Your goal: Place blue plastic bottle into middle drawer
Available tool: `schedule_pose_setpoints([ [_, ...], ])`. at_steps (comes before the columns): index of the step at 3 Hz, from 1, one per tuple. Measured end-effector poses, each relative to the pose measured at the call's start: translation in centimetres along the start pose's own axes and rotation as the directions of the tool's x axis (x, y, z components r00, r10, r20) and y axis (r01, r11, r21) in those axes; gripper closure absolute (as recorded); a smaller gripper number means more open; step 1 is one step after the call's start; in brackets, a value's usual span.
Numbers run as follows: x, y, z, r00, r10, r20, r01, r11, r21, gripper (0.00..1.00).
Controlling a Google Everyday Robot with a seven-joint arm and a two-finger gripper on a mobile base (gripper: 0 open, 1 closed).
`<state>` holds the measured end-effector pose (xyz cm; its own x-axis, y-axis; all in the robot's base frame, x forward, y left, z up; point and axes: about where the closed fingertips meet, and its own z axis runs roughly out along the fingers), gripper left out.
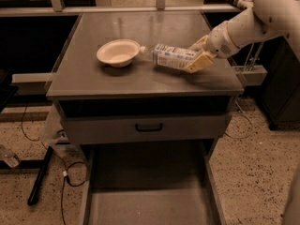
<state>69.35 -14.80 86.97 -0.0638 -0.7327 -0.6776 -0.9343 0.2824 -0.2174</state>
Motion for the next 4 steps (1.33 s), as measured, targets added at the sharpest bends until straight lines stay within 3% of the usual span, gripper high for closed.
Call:
schedule_pose_setpoints([
  [1,-0.3,4.2,-3.7,0.997,-0.076,-0.012,0.077,0.9967,0.027,1.0],
  [2,1.3,9.0,-7.9,0.992,-0.119,-0.054,0.122,0.9908,0.059,1.0],
  [4,7.0,17.8,-13.5,0.987,-0.084,-0.139,0.102,0.9868,0.126,1.0],
])
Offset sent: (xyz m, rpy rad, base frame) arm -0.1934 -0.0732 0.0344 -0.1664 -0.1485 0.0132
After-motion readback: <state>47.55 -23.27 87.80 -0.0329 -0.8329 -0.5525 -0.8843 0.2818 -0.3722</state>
